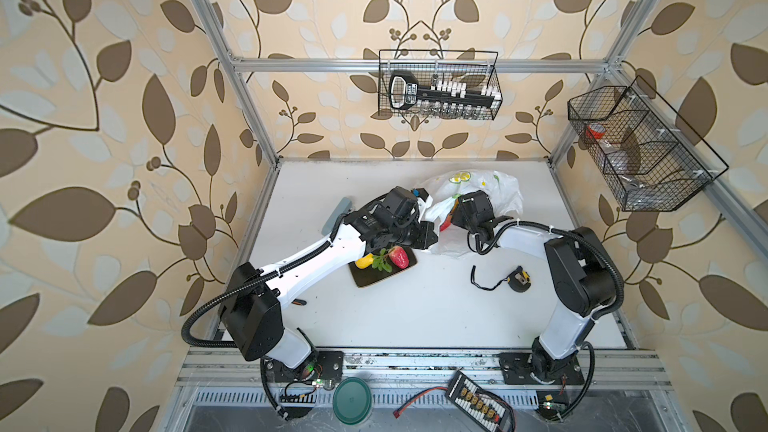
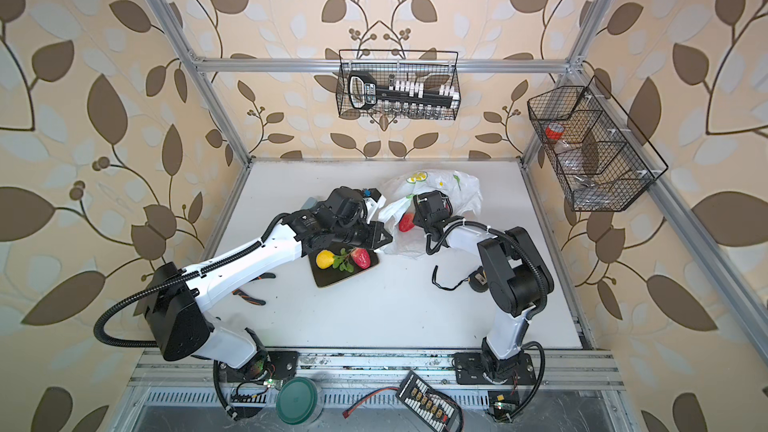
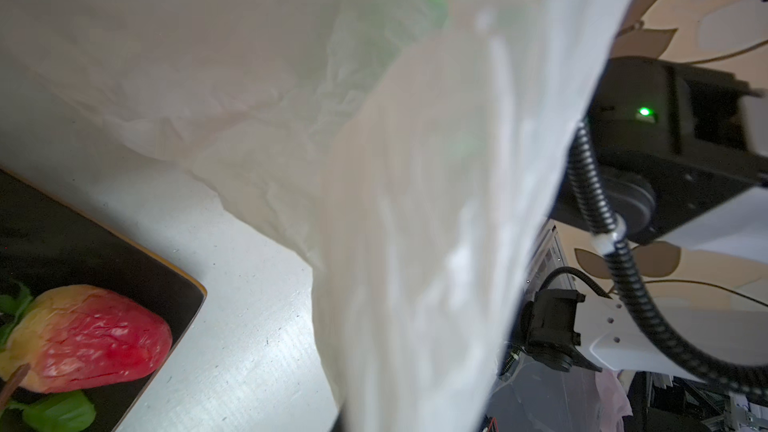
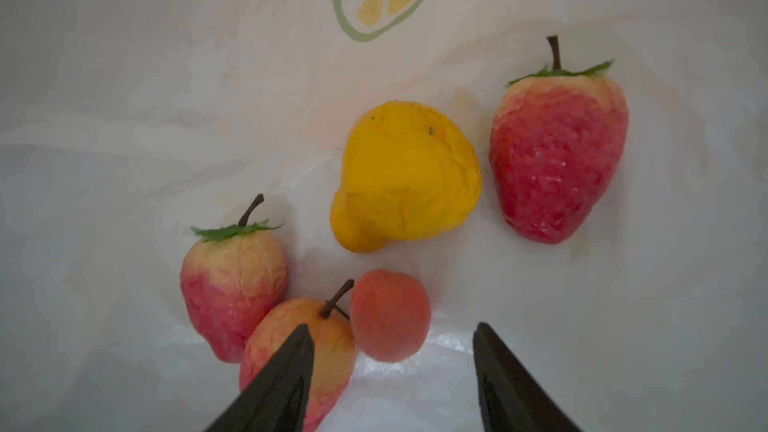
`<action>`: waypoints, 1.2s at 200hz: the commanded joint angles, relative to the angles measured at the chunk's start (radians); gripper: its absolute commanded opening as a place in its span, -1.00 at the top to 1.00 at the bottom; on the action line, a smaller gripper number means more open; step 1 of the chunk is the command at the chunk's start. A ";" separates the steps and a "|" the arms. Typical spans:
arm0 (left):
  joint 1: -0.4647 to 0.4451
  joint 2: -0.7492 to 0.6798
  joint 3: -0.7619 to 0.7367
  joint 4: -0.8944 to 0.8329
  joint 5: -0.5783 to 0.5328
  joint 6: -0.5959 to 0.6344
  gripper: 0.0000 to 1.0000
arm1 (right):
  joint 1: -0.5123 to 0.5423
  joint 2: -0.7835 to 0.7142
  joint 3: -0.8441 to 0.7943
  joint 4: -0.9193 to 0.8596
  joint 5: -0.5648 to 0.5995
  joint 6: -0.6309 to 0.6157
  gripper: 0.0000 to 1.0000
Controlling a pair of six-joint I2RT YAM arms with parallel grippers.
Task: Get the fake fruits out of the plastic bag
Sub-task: 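Reach the right gripper into the bag and close on a peach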
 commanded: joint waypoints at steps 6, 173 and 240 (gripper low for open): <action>-0.010 -0.011 -0.008 -0.020 0.026 0.000 1.00 | -0.011 0.067 0.047 0.024 -0.018 0.062 -0.11; -0.012 -0.035 -0.035 0.002 -0.049 -0.025 1.00 | -0.024 0.051 0.044 -0.027 -0.088 -0.049 0.45; -0.012 -0.027 -0.034 0.029 -0.080 -0.026 1.00 | -0.025 -0.184 -0.139 -0.065 -0.173 -0.138 0.42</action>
